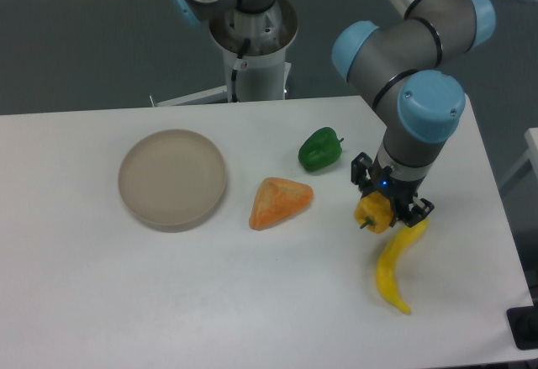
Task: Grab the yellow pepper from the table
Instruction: 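Lift the yellow bell pepper up off the table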
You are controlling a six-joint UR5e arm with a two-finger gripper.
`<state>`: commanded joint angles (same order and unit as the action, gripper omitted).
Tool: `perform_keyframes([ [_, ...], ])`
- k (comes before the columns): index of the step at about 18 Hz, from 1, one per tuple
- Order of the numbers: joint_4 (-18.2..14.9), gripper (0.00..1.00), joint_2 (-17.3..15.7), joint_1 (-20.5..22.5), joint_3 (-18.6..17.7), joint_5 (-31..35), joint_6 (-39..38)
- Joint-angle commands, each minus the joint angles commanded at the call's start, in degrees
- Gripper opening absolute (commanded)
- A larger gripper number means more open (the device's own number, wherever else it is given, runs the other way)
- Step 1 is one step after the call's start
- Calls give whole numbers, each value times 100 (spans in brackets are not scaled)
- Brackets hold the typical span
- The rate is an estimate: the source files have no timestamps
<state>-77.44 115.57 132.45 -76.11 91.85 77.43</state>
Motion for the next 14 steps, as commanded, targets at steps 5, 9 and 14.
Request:
perform_keyframes([
  [5, 326, 22, 62, 17, -79, -149, 236],
  [9, 361, 22, 71, 44, -114, -255, 352],
  [14, 344, 22, 62, 35, -115, -211, 334],
])
